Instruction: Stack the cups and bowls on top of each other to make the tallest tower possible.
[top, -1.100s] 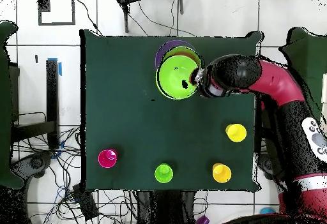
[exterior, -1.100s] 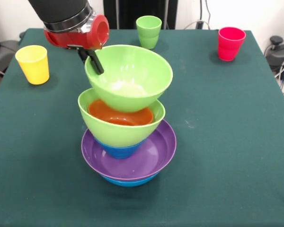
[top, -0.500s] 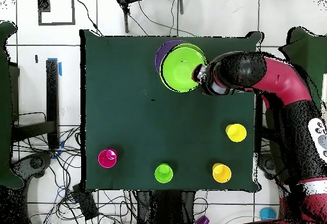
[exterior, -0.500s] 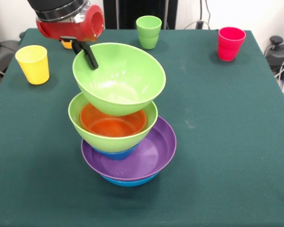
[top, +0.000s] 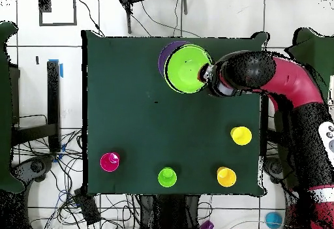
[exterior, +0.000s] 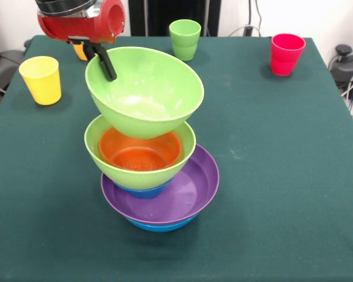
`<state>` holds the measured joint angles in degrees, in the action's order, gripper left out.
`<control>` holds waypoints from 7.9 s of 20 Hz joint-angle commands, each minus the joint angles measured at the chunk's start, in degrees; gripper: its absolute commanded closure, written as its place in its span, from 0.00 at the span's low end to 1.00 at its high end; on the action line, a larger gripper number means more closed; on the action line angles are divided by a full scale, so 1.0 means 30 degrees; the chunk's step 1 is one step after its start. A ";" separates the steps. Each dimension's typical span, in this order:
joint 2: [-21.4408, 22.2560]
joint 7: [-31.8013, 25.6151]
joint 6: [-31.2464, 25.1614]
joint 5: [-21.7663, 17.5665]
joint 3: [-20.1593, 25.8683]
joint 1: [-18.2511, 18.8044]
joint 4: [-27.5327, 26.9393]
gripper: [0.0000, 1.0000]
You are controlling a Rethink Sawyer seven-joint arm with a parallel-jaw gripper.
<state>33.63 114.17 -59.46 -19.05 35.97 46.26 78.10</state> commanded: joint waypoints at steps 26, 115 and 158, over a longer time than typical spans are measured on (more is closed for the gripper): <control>-0.3241 -0.3947 0.1131 -0.2234 0.0219 -0.1131 -0.2025 1.00; -0.2352 -0.4995 -0.1246 -0.1415 0.0730 -0.0711 -0.2615 0.00; 0.0878 -0.2996 0.1007 -0.2334 0.0322 0.0232 0.2390 0.00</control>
<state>36.26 114.15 -60.62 -21.54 37.57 48.76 77.35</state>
